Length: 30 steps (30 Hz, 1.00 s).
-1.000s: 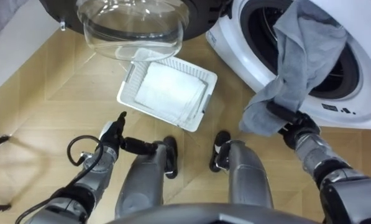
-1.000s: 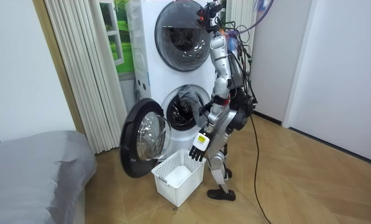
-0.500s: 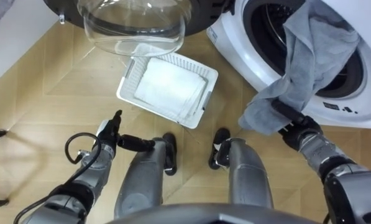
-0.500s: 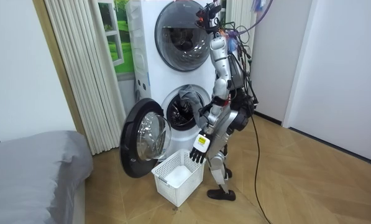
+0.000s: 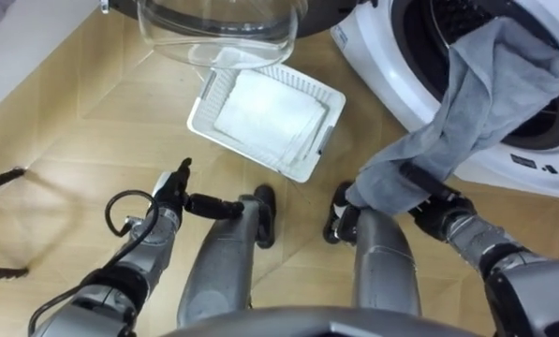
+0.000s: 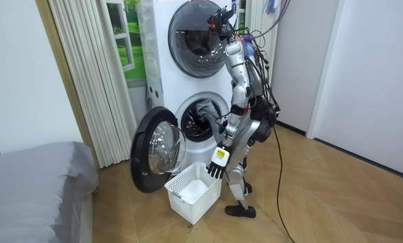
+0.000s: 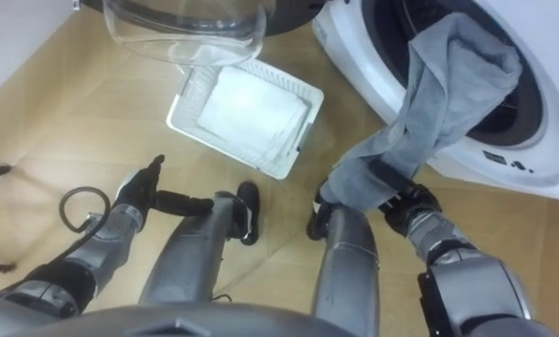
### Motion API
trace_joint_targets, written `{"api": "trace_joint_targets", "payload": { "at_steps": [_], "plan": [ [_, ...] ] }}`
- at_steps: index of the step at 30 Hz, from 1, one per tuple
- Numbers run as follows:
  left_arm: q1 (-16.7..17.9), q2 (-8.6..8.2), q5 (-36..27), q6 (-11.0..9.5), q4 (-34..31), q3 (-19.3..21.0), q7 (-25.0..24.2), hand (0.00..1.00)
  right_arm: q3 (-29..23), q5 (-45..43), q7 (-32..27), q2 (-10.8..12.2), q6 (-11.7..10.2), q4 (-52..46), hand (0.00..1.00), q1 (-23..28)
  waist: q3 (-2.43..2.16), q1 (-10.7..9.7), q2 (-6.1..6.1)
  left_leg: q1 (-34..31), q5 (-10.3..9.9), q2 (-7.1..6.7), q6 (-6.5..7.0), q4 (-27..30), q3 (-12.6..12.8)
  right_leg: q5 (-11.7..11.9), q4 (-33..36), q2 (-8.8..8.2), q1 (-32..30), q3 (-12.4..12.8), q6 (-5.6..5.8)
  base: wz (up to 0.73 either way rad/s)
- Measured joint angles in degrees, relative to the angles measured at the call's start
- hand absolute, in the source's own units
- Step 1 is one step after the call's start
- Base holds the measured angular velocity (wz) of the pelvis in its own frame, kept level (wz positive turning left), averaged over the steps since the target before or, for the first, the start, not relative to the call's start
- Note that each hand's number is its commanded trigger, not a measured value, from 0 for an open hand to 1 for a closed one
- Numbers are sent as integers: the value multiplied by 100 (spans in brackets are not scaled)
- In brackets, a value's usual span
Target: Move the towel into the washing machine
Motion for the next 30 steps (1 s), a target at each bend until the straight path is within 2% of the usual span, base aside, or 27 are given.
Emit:
{"api": "trace_joint_targets", "payload": {
  "at_steps": [4,9,11,14,24,30],
  "plan": [
    [-5,-70,1,46,-16,-2,29,0,-18,249,0,55,79,0,100,-59,-3,3,25,-18,-1,-86,4,45,1,-97,190,-88,-76,50,23,9],
    [-7,-102,2,91,-64,-5,112,0,-40,460,62,72,106,-8,100,-108,0,46,34,-46,-3,-91,2,109,-1,-137,285,-105,-121,68,0,2],
    [-32,-105,-77,95,-64,-25,112,0,-60,623,67,38,197,1,100,-140,3,78,27,-83,-1,-135,-1,146,-1,-187,399,-200,-185,60,-33,9],
    [-56,-96,-221,134,-87,-101,111,0,-63,688,146,11,205,28,100,-190,6,84,23,-140,11,-183,-3,158,16,-228,518,-269,-294,66,-39,9],
    [-43,-103,-667,164,-157,-155,112,0,-69,982,330,27,213,76,100,-198,25,43,-8,-163,17,-167,-8,186,25,-255,553,-266,-318,83,-56,1],
    [-74,15,-1002,163,-163,-506,237,0,-71,1950,221,20,378,41,100,-232,27,36,-18,-211,3,-156,-2,233,21,-242,539,-236,-344,82,-41,-2]
  ]
}}
